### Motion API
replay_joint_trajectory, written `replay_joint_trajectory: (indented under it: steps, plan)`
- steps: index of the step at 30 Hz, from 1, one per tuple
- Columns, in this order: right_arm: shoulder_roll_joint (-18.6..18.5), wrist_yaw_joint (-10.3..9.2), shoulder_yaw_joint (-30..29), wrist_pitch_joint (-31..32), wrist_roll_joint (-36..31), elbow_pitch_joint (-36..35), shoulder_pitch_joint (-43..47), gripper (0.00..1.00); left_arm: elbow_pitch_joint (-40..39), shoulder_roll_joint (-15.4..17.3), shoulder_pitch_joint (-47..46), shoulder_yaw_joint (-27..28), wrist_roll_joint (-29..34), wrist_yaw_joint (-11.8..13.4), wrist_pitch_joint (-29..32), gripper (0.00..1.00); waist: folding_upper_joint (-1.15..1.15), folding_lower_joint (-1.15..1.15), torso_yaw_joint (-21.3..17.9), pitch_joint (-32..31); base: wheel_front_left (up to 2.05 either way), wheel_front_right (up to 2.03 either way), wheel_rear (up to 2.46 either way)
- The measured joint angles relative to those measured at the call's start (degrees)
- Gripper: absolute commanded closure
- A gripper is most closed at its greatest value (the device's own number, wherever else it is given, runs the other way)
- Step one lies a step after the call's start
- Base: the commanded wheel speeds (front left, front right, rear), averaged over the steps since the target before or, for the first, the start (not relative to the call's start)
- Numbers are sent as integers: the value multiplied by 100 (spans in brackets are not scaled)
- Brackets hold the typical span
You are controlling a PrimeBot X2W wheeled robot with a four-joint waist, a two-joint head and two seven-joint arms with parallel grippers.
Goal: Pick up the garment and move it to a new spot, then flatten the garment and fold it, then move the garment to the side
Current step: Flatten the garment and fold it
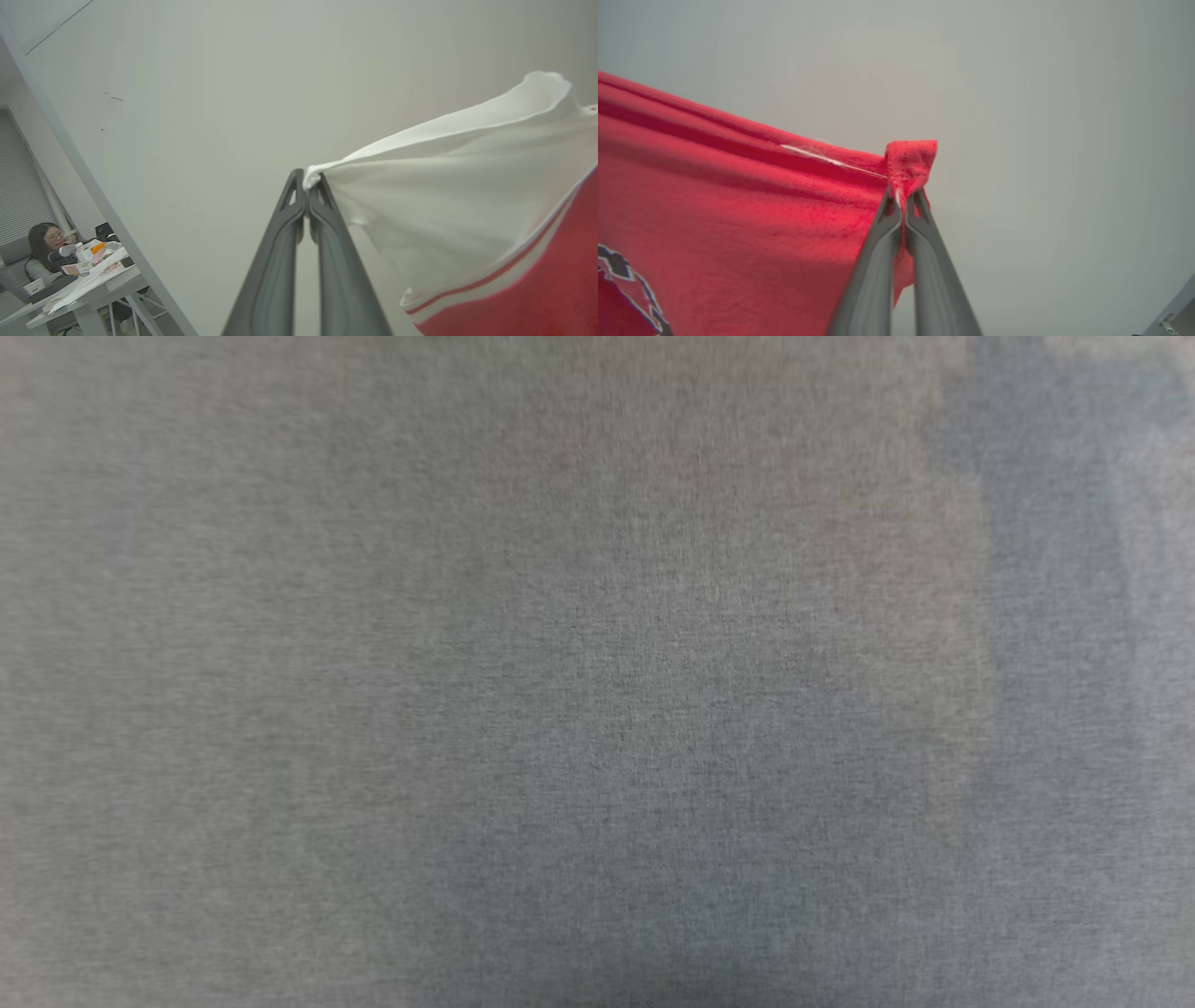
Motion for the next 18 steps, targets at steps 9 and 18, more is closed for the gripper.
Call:
replay_joint_trajectory:
  steps: [9,18]
  plan:
    - [431,9,-90,-1224,-604,1480,-1214,100,1663,-369,-1162,-49,371,-42,-1482,100,0,0,-131,786,0,0,0]
    - [288,8,506,-2023,-798,2168,-1145,100,2317,-805,-388,29,-55,-73,-1903,100,0,0,115,1013,0,0,0]
